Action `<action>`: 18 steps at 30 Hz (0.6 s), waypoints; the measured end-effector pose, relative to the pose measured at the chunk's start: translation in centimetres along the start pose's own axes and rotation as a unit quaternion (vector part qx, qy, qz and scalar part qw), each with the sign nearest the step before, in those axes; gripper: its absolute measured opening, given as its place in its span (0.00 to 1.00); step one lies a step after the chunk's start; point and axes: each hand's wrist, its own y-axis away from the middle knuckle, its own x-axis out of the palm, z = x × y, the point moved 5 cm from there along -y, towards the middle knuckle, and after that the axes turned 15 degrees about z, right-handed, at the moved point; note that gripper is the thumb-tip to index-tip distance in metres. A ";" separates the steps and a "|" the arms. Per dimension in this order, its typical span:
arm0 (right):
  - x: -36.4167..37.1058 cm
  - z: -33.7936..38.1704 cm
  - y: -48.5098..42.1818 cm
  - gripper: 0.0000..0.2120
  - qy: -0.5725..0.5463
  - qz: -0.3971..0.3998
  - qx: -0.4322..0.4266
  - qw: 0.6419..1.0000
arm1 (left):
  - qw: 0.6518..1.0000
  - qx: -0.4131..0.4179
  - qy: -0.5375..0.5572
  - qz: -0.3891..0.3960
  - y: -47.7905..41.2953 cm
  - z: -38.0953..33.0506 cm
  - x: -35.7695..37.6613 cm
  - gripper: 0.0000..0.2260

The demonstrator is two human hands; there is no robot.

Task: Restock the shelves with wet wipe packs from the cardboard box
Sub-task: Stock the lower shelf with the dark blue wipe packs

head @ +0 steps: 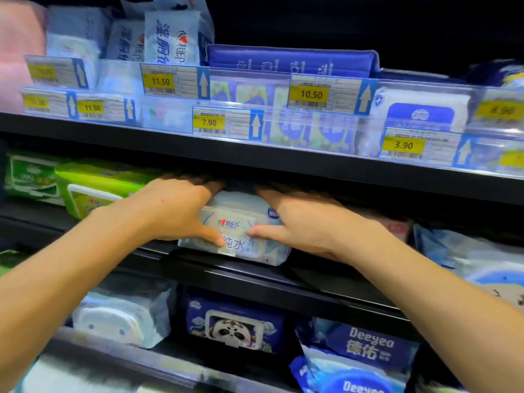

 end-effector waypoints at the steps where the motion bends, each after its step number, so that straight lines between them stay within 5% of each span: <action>1: 0.0 0.1 -0.1 0.37 -0.016 0.007 -0.016 1.000 | 1.000 -0.001 0.011 0.004 -0.3 -0.3 -0.1 0.49; 7: 1.0 -0.1 0.3 0.29 -0.048 -0.049 -0.043 0.997 | 0.994 -0.027 -0.063 -0.084 0.8 -0.2 0.1 0.48; 11: 1.1 -1.0 0.6 0.29 -0.043 -0.025 -0.033 0.998 | 0.983 -0.032 -0.015 -0.180 1.3 1.6 1.3 0.52; 18: 2.1 -1.2 0.9 0.31 -0.091 -0.069 -0.023 0.993 | 0.968 0.008 0.012 -0.251 2.2 2.4 4.2 0.43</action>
